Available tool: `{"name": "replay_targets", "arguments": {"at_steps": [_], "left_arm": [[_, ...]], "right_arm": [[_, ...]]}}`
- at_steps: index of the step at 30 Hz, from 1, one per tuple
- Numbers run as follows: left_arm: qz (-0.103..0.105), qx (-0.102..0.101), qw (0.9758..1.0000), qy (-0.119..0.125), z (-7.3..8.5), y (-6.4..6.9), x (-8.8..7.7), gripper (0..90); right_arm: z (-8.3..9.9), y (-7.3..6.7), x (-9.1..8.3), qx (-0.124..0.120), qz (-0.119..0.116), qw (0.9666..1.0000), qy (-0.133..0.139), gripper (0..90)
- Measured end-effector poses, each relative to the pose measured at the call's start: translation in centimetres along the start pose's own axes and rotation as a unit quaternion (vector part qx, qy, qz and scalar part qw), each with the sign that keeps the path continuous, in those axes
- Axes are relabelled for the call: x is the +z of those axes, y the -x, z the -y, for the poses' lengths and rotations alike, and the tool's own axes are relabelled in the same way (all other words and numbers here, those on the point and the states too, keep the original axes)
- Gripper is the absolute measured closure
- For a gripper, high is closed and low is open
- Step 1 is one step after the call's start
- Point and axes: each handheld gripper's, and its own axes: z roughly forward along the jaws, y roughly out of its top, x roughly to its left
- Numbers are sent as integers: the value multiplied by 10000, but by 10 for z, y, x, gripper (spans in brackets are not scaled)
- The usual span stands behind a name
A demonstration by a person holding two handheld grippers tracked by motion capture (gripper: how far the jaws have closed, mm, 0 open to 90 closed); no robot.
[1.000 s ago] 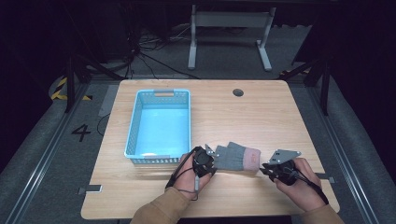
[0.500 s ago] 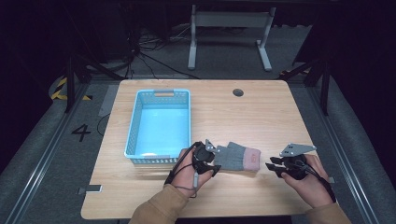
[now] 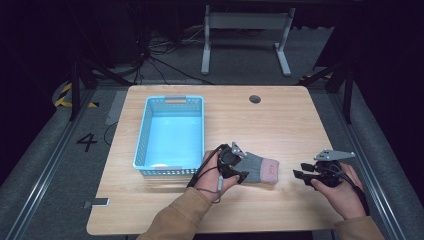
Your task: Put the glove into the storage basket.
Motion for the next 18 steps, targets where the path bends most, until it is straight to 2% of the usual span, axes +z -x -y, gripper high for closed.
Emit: {"name": "replay_targets", "arguments": {"at_steps": [3, 5, 7, 10, 14, 18], "left_arm": [[50, 29, 10000, -17, -5, 0, 6, 414], [93, 38, 9999, 8, -8, -1, 12, 386], [73, -8, 10000, -40, -10, -2, 18, 367], [-5, -55, 9999, -112, -14, -3, 27, 331], [-32, -64, 9999, -81, -19, -3, 38, 309], [-79, 53, 9998, -174, -21, -2, 46, 293]], "right_arm": [[1, 3, -1, 39, 57, 10000, 50, 559], [0, 3, -3, -4, 132, 9997, 211, 564], [-1, 1, -6, -108, 186, 9991, 374, 570], [-3, 0, -8, -127, 160, 9985, 518, 578], [-3, -1, -8, -115, 136, 9985, 525, 577], [-3, -2, -7, -128, 124, 9985, 516, 573]]}}
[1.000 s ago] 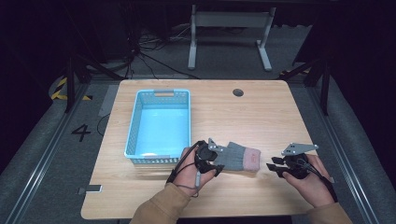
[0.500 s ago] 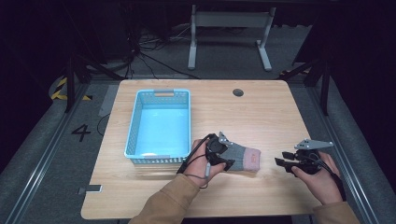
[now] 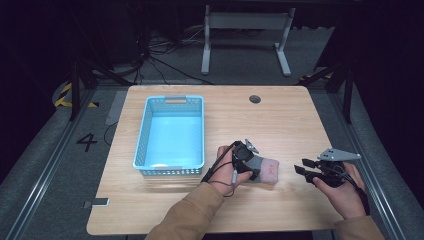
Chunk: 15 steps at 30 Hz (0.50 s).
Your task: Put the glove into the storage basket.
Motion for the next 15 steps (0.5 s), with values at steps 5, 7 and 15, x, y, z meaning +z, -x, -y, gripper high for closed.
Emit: {"name": "replay_targets", "arguments": {"at_steps": [5, 7, 15], "left_arm": [[-149, -13, 9998, -93, 0, -3, 8, 249], [-156, -51, 9997, -154, 1, -3, 11, 232], [-233, -108, 9992, -321, 2, 3, 15, 232]], "right_arm": [[-1, -1, 0, -43, -21, 10000, 28, 568], [-1, -2, 1, -47, -22, 10000, 20, 566], [-1, -4, 2, -87, -34, 10000, 13, 559]]}}
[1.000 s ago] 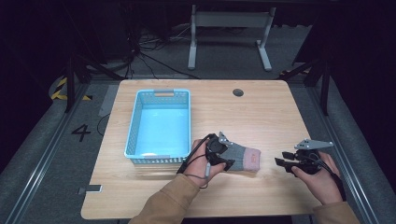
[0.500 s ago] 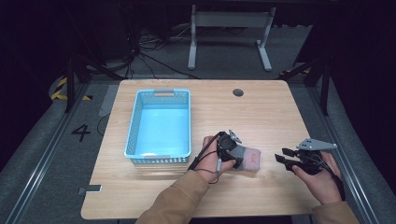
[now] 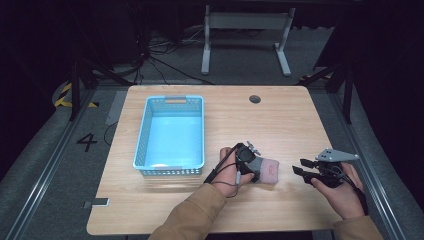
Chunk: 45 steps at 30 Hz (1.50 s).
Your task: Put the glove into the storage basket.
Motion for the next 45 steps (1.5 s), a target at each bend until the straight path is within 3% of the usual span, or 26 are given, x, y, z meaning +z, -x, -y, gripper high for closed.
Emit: {"name": "replay_targets", "arguments": {"at_steps": [5, 12, 14, 25, 30, 36, 42, 45], "left_arm": [[-21, -239, 9997, 30, 2, 5, 1, 235], [-127, -289, 9995, 34, 3, 8, 2, 243], [-171, -379, 9991, 29, 4, 8, 1, 271], [-379, -418, 9984, 40, 6, 16, 1, 338], [-284, -447, 9985, 127, 7, 22, 0, 504], [-246, -394, 9989, 96, 7, 26, -1, 633], [-219, -384, 9989, 126, 7, 26, -2, 682], [-77, -466, 9988, 151, 6, 23, -5, 698]], "right_arm": [[0, 0, 0, 2, -14, 10000, 2, 553], [0, -1, 1, -2, -54, 10000, 12, 542], [0, -1, 1, 5, -66, 10000, 25, 536], [0, 1, -2, 91, -59, 9999, 125, 528], [0, 0, -1, 65, -69, 9999, 100, 529], [0, 0, -1, 62, -60, 9999, 110, 531], [0, 0, -1, 59, -54, 9999, 120, 539], [1, 2, 0, 73, -48, 9999, 118, 543]]}}
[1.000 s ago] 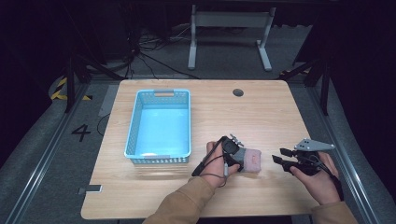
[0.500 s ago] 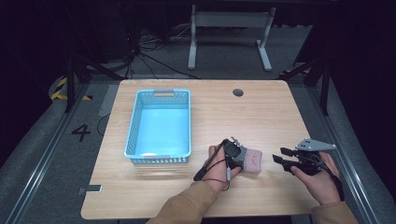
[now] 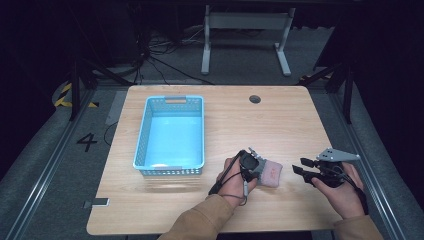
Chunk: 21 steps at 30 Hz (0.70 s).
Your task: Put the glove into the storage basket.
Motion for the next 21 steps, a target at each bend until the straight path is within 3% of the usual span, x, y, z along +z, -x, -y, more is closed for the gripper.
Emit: {"name": "replay_targets", "arguments": {"at_steps": [5, 7, 10, 13, 21], "left_arm": [[139, -43, 9998, 147, -2, -2, -8, 702], [209, -26, 9994, 276, -7, -1, -23, 702], [248, -13, 9993, 280, -8, -2, -27, 703], [287, -36, 9988, 384, -11, -5, -45, 702], [197, -91, 9982, 562, -10, -17, -76, 701]], "right_arm": [[0, 1, 1, 3, 6, 10000, 3, 548], [-1, 2, 1, 12, 6, 10000, 10, 549], [-2, 2, 2, 8, 3, 10000, 14, 550], [-4, 2, 4, -3, -15, 10000, 25, 550], [-12, 3, 15, -37, -103, 9999, -13, 548]]}}
